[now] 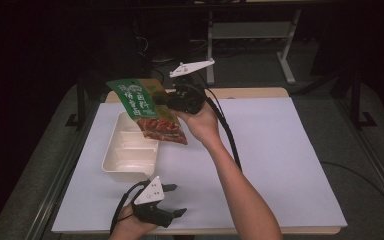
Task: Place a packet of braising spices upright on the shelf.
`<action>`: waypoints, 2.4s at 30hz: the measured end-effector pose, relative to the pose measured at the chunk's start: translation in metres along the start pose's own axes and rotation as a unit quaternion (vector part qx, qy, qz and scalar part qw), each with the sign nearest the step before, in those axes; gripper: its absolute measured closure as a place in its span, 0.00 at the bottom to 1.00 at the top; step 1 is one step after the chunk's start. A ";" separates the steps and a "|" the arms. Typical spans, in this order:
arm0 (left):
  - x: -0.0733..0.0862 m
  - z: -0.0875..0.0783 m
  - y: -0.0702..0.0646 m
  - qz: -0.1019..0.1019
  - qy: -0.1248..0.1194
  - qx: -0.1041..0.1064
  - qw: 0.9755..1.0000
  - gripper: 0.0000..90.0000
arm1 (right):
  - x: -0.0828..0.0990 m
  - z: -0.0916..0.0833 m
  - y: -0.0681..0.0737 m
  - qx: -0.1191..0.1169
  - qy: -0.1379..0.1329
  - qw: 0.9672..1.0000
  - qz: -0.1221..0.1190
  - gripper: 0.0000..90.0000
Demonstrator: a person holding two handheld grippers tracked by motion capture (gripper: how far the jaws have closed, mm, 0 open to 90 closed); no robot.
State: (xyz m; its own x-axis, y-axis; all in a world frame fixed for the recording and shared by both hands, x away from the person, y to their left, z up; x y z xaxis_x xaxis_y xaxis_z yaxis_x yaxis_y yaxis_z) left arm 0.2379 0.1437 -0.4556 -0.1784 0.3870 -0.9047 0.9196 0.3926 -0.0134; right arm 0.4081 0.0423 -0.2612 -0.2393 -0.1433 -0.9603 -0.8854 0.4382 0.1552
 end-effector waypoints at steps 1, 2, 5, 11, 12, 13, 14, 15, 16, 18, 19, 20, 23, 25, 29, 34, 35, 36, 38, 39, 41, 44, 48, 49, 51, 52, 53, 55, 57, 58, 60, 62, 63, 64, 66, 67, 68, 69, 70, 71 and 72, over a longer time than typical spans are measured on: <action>0.000 0.000 0.000 0.000 0.000 0.000 1.000 0.26 | 0.000 0.000 0.000 0.000 0.000 1.000 0.000 1.00; 0.000 0.000 0.000 0.000 0.000 0.000 1.000 0.26 | 0.000 0.005 0.002 -0.002 -0.001 1.000 -0.001 1.00; 0.000 -0.001 0.001 0.001 0.000 -0.001 1.000 0.26 | 0.001 0.013 0.003 -0.006 -0.003 1.000 -0.001 1.00; 0.000 -0.001 0.001 0.000 0.001 -0.002 1.000 0.25 | 0.005 0.027 0.005 -0.010 -0.008 1.000 -0.002 1.00; 0.000 -0.001 0.001 0.001 0.001 -0.001 1.000 0.25 | 0.006 0.030 0.006 -0.011 -0.008 1.000 -0.002 1.00; 0.000 -0.001 0.001 0.000 0.000 0.000 1.000 0.25 | 0.007 0.033 0.006 -0.011 -0.010 1.000 -0.001 1.00; 0.000 0.000 0.000 0.000 0.001 0.000 1.000 0.25 | 0.008 0.036 0.006 -0.014 -0.011 1.000 0.002 1.00; 0.000 0.000 0.000 0.000 0.001 0.000 1.000 0.25 | 0.008 0.039 0.006 -0.014 -0.011 1.000 0.002 1.00; 0.000 -0.001 0.001 0.000 0.000 -0.002 1.000 0.25 | 0.009 0.042 0.006 -0.015 -0.011 1.000 0.003 1.00; -0.001 -0.002 0.002 -0.003 -0.002 -0.003 1.000 0.25 | 0.011 0.048 0.007 -0.016 -0.012 1.000 0.002 1.00; -0.001 -0.002 0.002 -0.003 -0.002 -0.003 1.000 0.25 | 0.011 0.048 0.007 -0.016 -0.012 1.000 0.002 1.00; -0.001 -0.002 0.002 -0.005 -0.002 -0.002 1.000 0.25 | 0.013 0.055 0.007 -0.018 -0.010 1.000 0.005 1.00; -0.001 -0.002 0.002 -0.003 -0.002 -0.002 1.000 0.25 | 0.017 0.064 0.005 -0.020 -0.012 1.000 0.010 1.00; -0.001 -0.002 0.002 -0.003 -0.002 -0.002 1.000 0.25 | 0.020 0.069 0.004 -0.018 -0.010 1.000 0.014 1.00; -0.001 -0.001 0.001 0.000 -0.002 0.000 1.000 0.25 | 0.026 0.078 0.001 -0.014 -0.009 1.000 0.023 1.00; -0.001 -0.002 0.002 0.001 0.001 0.000 1.000 0.25 | 0.032 0.088 -0.001 -0.012 -0.014 0.999 0.039 1.00; -0.001 -0.002 0.002 0.001 0.001 0.000 1.000 0.25 | 0.034 0.090 -0.002 -0.012 -0.014 0.999 0.043 1.00; -0.001 -0.002 0.002 -0.001 0.001 -0.001 1.000 0.25 | 0.034 0.090 -0.002 -0.012 -0.014 0.999 0.043 1.00; 0.000 -0.002 0.002 -0.002 -0.001 -0.002 1.000 0.25 | 0.037 0.093 -0.003 -0.010 -0.014 0.999 0.050 1.00; -0.001 -0.002 0.002 -0.003 -0.002 -0.002 1.000 0.25 | 0.040 0.096 -0.004 -0.008 -0.014 0.998 0.055 1.00; 0.000 -0.001 0.002 -0.003 -0.002 -0.002 1.000 0.25 | 0.044 0.098 -0.005 -0.004 -0.016 0.998 0.059 1.00; 0.000 -0.001 0.002 -0.003 0.000 -0.001 1.000 0.25 | 0.048 0.099 -0.008 0.002 -0.021 0.998 0.066 1.00; 0.000 -0.002 0.003 -0.003 -0.002 -0.001 1.000 0.25 | 0.053 0.100 -0.013 0.006 -0.025 0.997 0.078 1.00; 0.000 -0.002 0.003 -0.004 -0.003 -0.001 1.000 0.25 | 0.056 0.101 -0.015 0.011 -0.025 0.997 0.079 1.00; 0.000 -0.002 0.003 -0.005 -0.002 -0.001 1.000 0.25 | 0.058 0.101 -0.017 0.011 -0.026 0.996 0.081 1.00; 0.000 -0.002 0.002 -0.005 -0.002 -0.001 1.000 0.25 | 0.062 0.102 -0.019 0.007 -0.028 0.996 0.082 1.00; 0.000 -0.002 0.002 -0.005 -0.002 -0.001 1.000 0.25 | 0.064 0.101 -0.020 0.007 -0.028 0.996 0.081 1.00; 0.000 -0.002 0.003 -0.004 -0.002 -0.001 1.000 0.25 | 0.067 0.100 -0.022 0.003 -0.030 0.996 0.082 1.00; 0.000 -0.001 0.003 -0.005 0.000 -0.001 1.000 0.25 | 0.069 0.099 -0.024 -0.001 -0.032 0.996 0.086 1.00; 0.000 -0.001 0.003 -0.006 0.000 -0.001 1.000 0.25 | 0.070 0.098 -0.025 -0.001 -0.031 0.996 0.085 1.00; 0.000 -0.001 0.003 -0.007 -0.001 0.000 1.000 0.25 | 0.071 0.098 -0.025 0.000 -0.030 0.996 0.083 1.00; -0.001 -0.001 0.002 -0.006 0.000 0.000 1.000 0.25 | 0.074 0.096 -0.027 0.000 -0.026 0.996 0.081 0.99; 0.000 0.000 0.002 -0.006 0.001 0.000 1.000 0.25 | 0.075 0.096 -0.028 -0.001 -0.026 0.996 0.080 0.99; 0.000 0.000 0.002 -0.006 0.002 0.001 1.000 0.25 | 0.076 0.095 -0.027 -0.001 -0.027 0.996 0.084 0.99; 0.000 0.001 0.002 -0.007 0.002 0.001 1.000 0.25 | 0.078 0.095 -0.028 0.002 -0.027 0.996 0.080 0.99; -0.001 0.001 0.002 -0.007 0.001 0.001 1.000 0.25 | 0.078 0.094 -0.028 0.004 -0.027 0.996 0.081 0.99; -0.001 0.001 0.002 -0.007 0.001 0.001 1.000 0.25 | 0.079 0.094 -0.029 0.006 -0.027 0.996 0.081 0.99; -0.001 0.001 0.002 -0.006 0.002 0.001 1.000 0.25 | 0.079 0.094 -0.029 0.006 -0.027 0.996 0.081 0.99; 0.000 0.002 0.001 -0.005 0.002 0.001 1.000 0.25 | 0.079 0.094 -0.030 0.008 -0.026 0.996 0.079 0.99; 0.000 0.002 0.001 -0.005 0.002 0.001 1.000 0.25 | 0.079 0.094 -0.030 0.008 -0.026 0.996 0.079 0.99; 0.000 0.002 0.001 -0.005 0.002 0.001 1.000 0.25 | 0.079 0.094 -0.029 0.008 -0.025 0.997 0.077 0.99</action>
State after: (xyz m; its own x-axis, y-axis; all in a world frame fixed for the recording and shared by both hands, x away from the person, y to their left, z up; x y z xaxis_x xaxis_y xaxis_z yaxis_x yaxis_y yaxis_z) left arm 0.2398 0.1426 -0.4562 -0.1895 0.3859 -0.9028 0.9182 0.3954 -0.0237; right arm 0.4520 0.1017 -0.3628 -0.3511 -0.0295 -0.9359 -0.8332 0.4658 0.2979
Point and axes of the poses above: each handheld gripper's, and its own axes: z roughly forward along the jaws, x roughly out of its underside, y roughly to its left, the point moved 4 cm from there along z, roughly forward along the jaws, and after that the axes turned 9 degrees about -y, right-handed, at the moved point
